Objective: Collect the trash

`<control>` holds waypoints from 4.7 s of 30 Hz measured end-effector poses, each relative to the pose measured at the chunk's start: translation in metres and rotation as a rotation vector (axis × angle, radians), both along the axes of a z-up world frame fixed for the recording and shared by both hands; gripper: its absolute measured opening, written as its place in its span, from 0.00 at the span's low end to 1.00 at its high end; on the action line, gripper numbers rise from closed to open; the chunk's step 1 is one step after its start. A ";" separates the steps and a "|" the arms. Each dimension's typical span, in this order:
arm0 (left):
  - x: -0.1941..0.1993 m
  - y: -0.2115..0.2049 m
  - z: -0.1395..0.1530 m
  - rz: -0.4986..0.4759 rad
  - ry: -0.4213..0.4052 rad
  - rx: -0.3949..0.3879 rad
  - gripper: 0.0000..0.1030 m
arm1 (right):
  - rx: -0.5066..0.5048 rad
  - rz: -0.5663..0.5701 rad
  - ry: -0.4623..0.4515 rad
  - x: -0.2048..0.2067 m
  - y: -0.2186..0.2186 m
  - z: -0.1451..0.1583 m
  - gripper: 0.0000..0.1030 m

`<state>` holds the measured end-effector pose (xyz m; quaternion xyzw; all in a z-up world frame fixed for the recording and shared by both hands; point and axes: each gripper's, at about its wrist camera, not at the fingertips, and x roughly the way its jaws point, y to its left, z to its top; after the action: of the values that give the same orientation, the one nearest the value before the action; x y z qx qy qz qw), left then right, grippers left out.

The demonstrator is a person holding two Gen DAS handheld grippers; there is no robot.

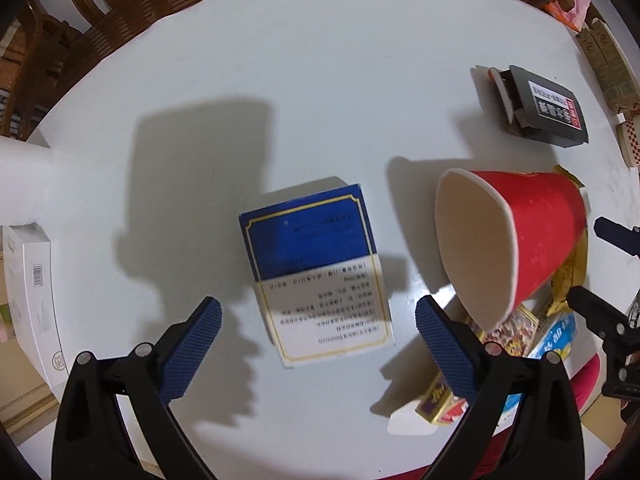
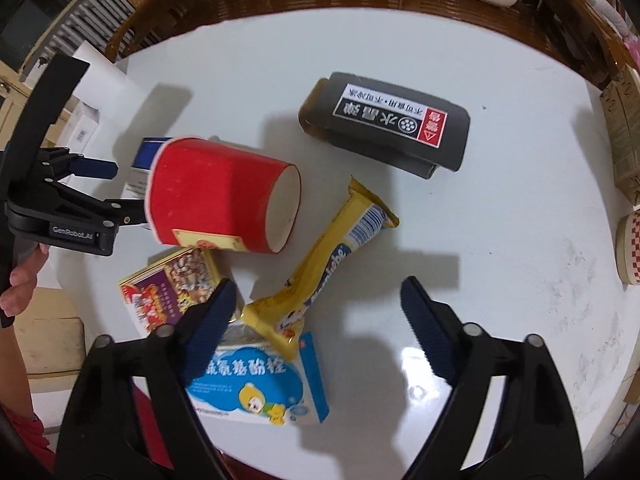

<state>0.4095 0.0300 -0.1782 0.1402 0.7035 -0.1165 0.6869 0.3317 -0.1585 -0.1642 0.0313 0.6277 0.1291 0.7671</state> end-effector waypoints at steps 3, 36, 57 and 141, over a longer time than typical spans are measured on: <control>0.003 -0.001 -0.004 -0.008 -0.008 0.005 0.92 | -0.020 0.006 0.005 0.003 0.004 -0.007 0.70; -0.034 0.034 0.067 0.039 -0.215 -0.080 0.61 | -0.214 -0.001 -0.168 -0.020 -0.017 0.044 0.12; -0.242 0.002 0.134 -0.123 -0.379 -0.139 0.61 | -0.188 0.136 -0.384 -0.199 0.035 0.133 0.12; -0.306 -0.066 -0.253 -0.034 0.138 -0.116 0.61 | -0.093 -0.038 0.167 -0.263 0.015 -0.259 0.12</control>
<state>0.1032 -0.0363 -0.4310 0.1037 0.7389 -0.1779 0.6416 0.0685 -0.1433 -0.4235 0.0184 0.6941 0.0821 0.7149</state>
